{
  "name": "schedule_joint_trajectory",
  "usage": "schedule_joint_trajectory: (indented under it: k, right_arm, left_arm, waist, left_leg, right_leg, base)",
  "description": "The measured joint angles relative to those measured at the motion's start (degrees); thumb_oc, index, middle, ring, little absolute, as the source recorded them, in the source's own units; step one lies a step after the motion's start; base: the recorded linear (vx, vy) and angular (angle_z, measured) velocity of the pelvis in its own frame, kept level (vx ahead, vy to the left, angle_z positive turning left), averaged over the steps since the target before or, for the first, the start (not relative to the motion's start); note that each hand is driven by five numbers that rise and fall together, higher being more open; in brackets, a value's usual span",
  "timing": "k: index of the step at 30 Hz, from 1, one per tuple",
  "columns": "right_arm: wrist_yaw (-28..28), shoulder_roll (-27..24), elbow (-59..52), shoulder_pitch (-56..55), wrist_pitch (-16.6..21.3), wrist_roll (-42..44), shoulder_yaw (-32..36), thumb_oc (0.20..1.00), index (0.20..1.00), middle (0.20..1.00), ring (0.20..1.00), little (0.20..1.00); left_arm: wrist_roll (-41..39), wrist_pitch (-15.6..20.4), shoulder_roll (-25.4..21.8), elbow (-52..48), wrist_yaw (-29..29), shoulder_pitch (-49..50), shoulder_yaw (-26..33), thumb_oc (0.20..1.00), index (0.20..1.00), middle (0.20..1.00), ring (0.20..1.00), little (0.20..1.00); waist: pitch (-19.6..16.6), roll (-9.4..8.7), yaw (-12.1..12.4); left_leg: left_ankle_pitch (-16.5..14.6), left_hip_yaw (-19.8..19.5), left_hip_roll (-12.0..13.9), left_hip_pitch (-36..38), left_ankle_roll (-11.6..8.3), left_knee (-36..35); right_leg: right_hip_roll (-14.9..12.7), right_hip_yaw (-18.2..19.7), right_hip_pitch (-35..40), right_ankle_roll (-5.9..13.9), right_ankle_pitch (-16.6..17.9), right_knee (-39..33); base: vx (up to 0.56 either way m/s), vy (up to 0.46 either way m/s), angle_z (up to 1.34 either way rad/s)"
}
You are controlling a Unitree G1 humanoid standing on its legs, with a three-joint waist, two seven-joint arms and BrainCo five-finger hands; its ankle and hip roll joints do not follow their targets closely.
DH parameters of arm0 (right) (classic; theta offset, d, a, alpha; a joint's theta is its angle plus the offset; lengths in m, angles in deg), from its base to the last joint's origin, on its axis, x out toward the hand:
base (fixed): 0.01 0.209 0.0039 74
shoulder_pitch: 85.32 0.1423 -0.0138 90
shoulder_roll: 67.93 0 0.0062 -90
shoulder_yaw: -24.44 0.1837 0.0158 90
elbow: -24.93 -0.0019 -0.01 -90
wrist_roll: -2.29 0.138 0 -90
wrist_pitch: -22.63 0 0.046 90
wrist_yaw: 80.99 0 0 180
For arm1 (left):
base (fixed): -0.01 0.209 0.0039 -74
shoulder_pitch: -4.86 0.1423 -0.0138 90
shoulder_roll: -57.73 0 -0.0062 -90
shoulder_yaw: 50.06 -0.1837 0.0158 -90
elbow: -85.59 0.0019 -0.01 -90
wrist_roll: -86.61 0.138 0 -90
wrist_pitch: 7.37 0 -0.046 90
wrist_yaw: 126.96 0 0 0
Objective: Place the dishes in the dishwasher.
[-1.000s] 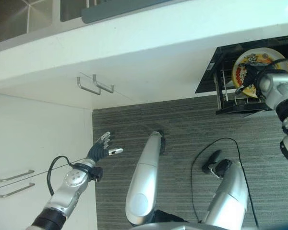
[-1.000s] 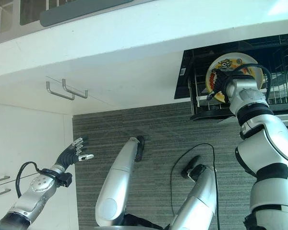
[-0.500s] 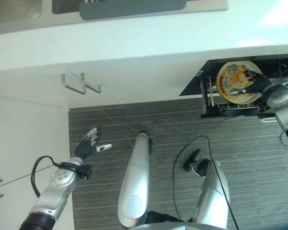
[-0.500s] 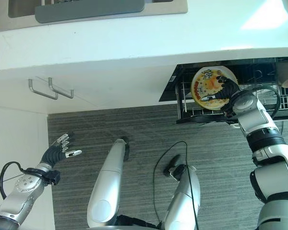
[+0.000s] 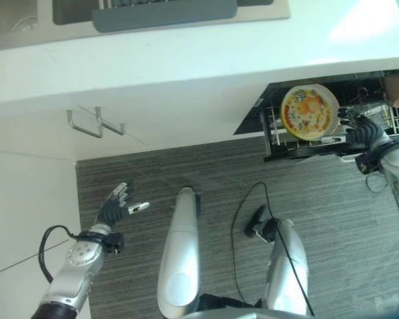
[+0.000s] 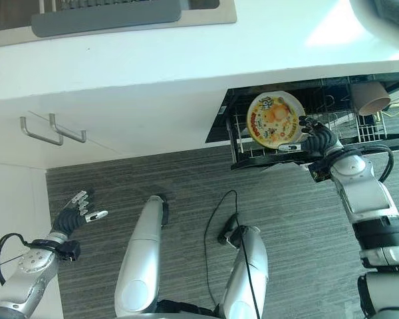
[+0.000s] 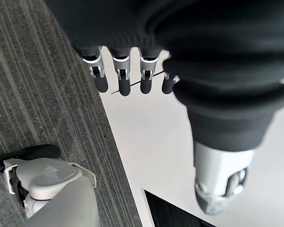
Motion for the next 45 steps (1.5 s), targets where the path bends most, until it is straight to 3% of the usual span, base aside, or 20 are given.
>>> schedule_joint_trajectory:
  k: [7, 13, 19, 21, 24, 29, 31, 40, 45]
  right_arm:
    - [3.14, 4.51, -6.52, -7.82, 0.59, 1.8, 4.4, 1.0, 1.0, 1.0, 1.0, 1.0]
    - [6.04, 12.15, -16.74, -16.42, 5.74, 4.9, 8.69, 1.0, 1.0, 1.0, 1.0, 1.0]
    - [6.42, 15.39, -18.0, -14.78, 10.29, 7.52, 9.99, 1.0, 1.0, 1.0, 1.0, 1.0]
    - [6.48, 17.2, -17.96, -14.87, 10.31, 8.61, 10.53, 1.0, 1.0, 1.0, 1.0, 1.0]
    - [7.09, 17.41, -16.39, -16.01, 10.38, 9.08, 11.23, 1.0, 1.0, 1.0, 1.0, 1.0]
    - [9.85, 18.29, -13.13, -17.89, 13.9, 9.12, 13.26, 1.0, 1.0, 1.0, 1.0, 1.0]
    - [11.48, 18.53, -11.52, -18.93, 15.15, 9.31, 13.25, 0.2, 0.2, 0.2, 0.2, 0.2]
    - [14.38, 28.73, -4.85, -23.22, 24.14, 17.84, 13.21, 0.2, 0.2, 0.2, 0.2, 0.2]
    - [14.55, 29.48, -1.45, -23.61, 26.44, 20.31, 13.23, 0.2, 0.2, 0.2, 0.2, 0.2]
  left_arm:
    - [1.2, 0.06, 3.05, 1.95, 1.71, -0.05, 0.21, 1.0, 1.0, 1.0, 1.0, 1.0]
    - [2.21, 0.72, 7.09, 6.6, 4.16, -0.85, 0.15, 1.0, 1.0, 1.0, 1.0, 1.0]
    - [2.37, 2.42, 8.85, 11.85, 5.94, -3.62, -0.25, 1.0, 1.0, 1.0, 1.0, 1.0]
    - [2.89, 2.7, 10.7, 14.82, 6.68, -4.13, -0.37, 1.0, 1.0, 1.0, 1.0, 1.0]
    - [3.99, 3.05, 12.68, 17.49, 6.87, -4.02, -0.49, 1.0, 1.0, 1.0, 1.0, 1.0]
    - [4.63, 4.62, 16.43, 25.98, 6.88, -2.22, -2.41, 1.0, 1.0, 1.0, 1.0, 1.0]
    - [5.06, 4.86, 17.71, 26.86, 6.84, -1.16, -2.65, 1.0, 1.0, 1.0, 1.0, 1.0]
    - [8.99, 6.7, 20.88, 35.45, 6.65, -0.14, -2.5, 1.0, 1.0, 1.0, 1.0, 1.0]
    - [9.59, 7.04, 21.1, 35.59, 6.53, 1.05, -2.54, 1.0, 1.0, 1.0, 1.0, 1.0]
  waist:
    - [-0.08, -1.29, -1.75]
    - [-0.17, -2.72, -4.86]
    - [-0.66, -3.8, -6.49]
    - [-1.27, -3.63, -6.75]
    - [-5.84, -2.71, -7.25]
    - [-13.64, 1.12, -7.7]
    - [-14.29, 1.63, -7.86]
    - [-19.51, 2.42, -8.06]
    - [-20.21, 3.83, -8.11]
  left_leg:
    - [0.78, 2.24, 0.92, 7.46, -0.38, -6.2]
    - [5.16, 5.67, 2.24, 18.52, -2.33, -18.94]
    - [10.09, 8.01, 3.16, 27.76, -4.97, -30.46]
    - [10.7, 8.7, 3.21, 30.86, -5.28, -32.71]
    - [10.84, 9.51, 3.18, 32.88, -5.5, -34.49]
    - [11.22, 11.32, 1.6, 39.58, -5.5, -38.94]
    - [11.56, 11.22, 1.24, 39.61, -5.33, -39.13]
    - [13.53, 11.93, -0.26, 43.69, -5.04, -43.9]
    - [13.99, 12.06, -0.37, 44.48, -4.88, -44.1]
  right_leg:
    - [2.0, -0.14, 6.79, 0.71, 2.74, -7.81]
    - [6.28, -1.05, 17.46, 1.64, 9.23, -23.39]
    - [10.05, -1.69, 25.09, 0.5, 12.78, -33.82]
    - [10.6, -1.66, 27.58, 0.39, 13.05, -35.41]
    - [10.9, -1.5, 29.11, 0.38, 13.04, -36.8]
    - [10.0, -0.5, 34.47, 1.4, 13.31, -39.72]
    - [9.79, -0.48, 34.5, 1.58, 13.4, -39.72]
    - [8.81, -0.41, 36.82, 1.67, 13.31, -40.7]
    - [8.73, -0.44, 37.52, 1.59, 13.4, -40.84]
  base:
    - [0.01, 0.014, -0.13]
    - [0.0, -0.029, -0.18]
    - [0.05, -0.036, -0.13]
    - [0.07, -0.012, -0.13]
    - [0.08, 0.014, -0.05]
    - [0.07, 0.05, -0.06]
    - [0.09, 0.062, 0.02]
    - [0.06, 0.028, 0.01]
    - [0.05, 0.017, 0.0]
